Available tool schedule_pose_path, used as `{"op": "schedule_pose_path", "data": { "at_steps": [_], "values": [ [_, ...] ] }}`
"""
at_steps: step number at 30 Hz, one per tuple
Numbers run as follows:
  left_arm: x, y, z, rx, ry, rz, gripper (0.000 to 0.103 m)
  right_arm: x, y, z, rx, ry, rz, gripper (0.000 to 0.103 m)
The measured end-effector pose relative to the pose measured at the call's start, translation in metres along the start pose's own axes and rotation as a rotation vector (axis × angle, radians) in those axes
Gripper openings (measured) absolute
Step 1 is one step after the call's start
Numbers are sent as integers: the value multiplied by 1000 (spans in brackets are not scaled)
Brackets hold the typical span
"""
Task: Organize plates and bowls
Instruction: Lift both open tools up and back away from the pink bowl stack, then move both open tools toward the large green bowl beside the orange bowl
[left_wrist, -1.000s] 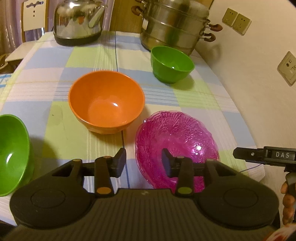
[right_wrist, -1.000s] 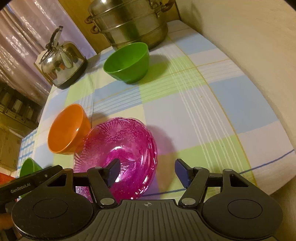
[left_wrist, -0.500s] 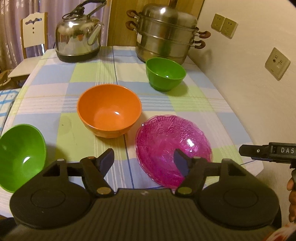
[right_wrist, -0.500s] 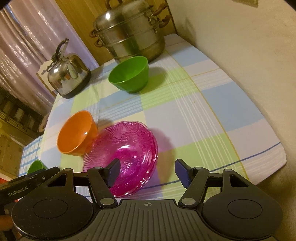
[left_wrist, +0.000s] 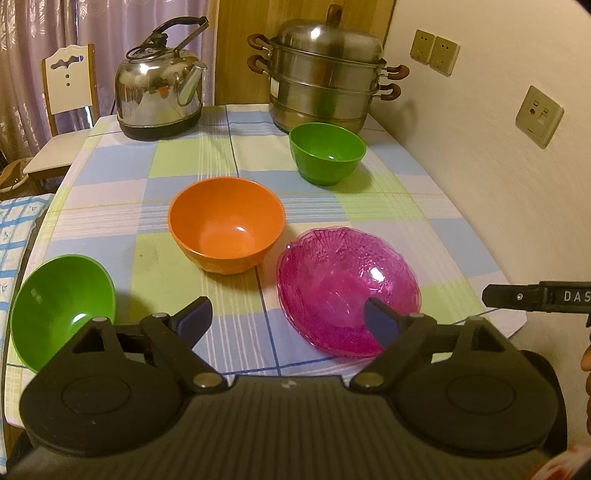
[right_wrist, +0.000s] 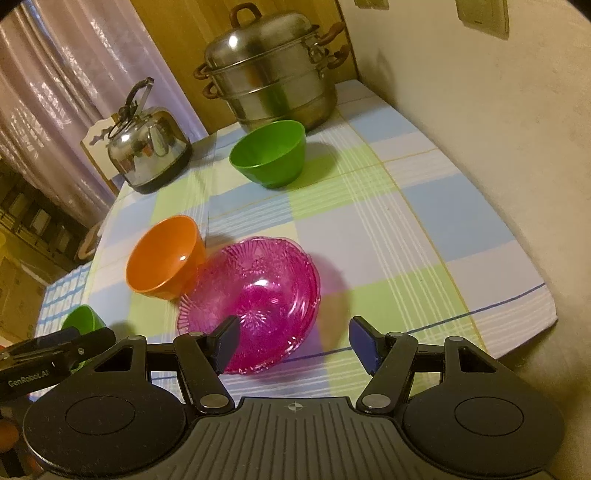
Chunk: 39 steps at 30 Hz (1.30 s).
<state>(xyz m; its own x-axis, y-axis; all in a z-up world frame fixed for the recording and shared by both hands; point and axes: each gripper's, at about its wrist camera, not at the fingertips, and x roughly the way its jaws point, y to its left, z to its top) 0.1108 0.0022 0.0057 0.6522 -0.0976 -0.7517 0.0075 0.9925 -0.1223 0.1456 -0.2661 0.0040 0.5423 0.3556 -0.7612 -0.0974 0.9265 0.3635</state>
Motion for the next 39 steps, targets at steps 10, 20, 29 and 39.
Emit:
{"op": "schedule_pose_path", "data": {
  "at_steps": [10, 20, 29, 39],
  "values": [
    [-10, -1, -14, 19, 7, 29, 91, -4, 11, -15, -58, 4, -24, 65],
    [-18, 4, -24, -1, 9, 68, 91, -4, 21, -25, -97, 16, -6, 65],
    [-22, 4, -28, -41, 10, 104, 91, 2, 25, -27, -157, 27, 0, 65],
    [-27, 6, -37, -90, 13, 135, 91, 8, 31, -27, -202, 55, 38, 65]
  ]
}}
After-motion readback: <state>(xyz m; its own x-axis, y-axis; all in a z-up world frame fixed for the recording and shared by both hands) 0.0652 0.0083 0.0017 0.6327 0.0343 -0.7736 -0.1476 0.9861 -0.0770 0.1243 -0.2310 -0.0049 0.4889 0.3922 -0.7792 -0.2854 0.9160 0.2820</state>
